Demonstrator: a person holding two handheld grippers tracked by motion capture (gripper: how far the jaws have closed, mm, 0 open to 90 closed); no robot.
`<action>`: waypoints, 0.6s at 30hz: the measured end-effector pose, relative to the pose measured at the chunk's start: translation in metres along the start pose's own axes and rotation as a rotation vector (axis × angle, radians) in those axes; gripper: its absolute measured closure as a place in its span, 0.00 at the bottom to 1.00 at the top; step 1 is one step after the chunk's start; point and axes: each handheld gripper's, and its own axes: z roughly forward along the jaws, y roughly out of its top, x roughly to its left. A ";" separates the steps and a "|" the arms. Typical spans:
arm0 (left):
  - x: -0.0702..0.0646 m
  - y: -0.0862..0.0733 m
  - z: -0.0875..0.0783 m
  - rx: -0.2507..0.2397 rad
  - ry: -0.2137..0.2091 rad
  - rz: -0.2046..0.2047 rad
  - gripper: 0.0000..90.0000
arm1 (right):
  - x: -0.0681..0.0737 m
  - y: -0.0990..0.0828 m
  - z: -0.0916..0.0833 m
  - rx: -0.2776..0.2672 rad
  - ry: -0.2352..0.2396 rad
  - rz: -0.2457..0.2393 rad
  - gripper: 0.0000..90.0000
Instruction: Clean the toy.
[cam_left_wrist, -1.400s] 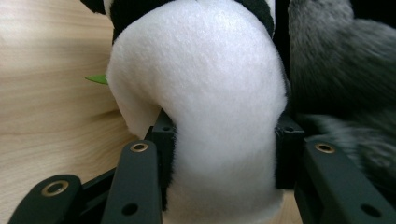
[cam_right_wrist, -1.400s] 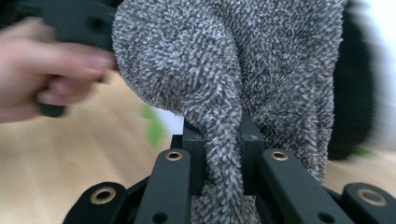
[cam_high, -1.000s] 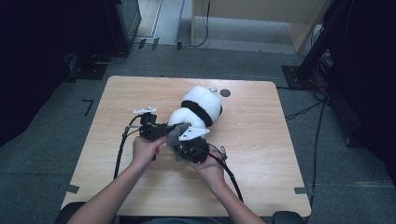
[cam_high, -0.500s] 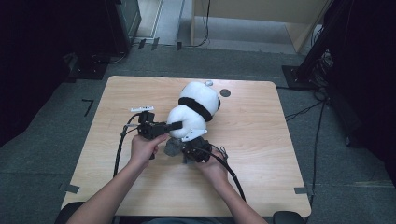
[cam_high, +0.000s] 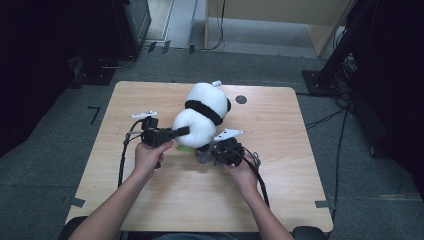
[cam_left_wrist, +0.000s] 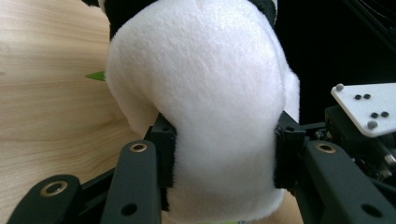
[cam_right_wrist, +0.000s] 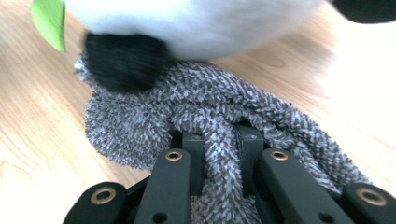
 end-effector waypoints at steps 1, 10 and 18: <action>0.001 0.000 -0.001 0.001 0.002 0.008 0.62 | -0.002 0.000 -0.001 -0.002 -0.003 0.005 0.89; 0.009 0.004 -0.012 -0.023 0.017 0.004 0.62 | -0.037 -0.004 -0.022 -0.051 -0.033 0.117 0.89; 0.015 0.007 -0.017 -0.024 0.062 0.027 0.62 | -0.067 -0.010 -0.038 -0.049 -0.057 0.208 0.88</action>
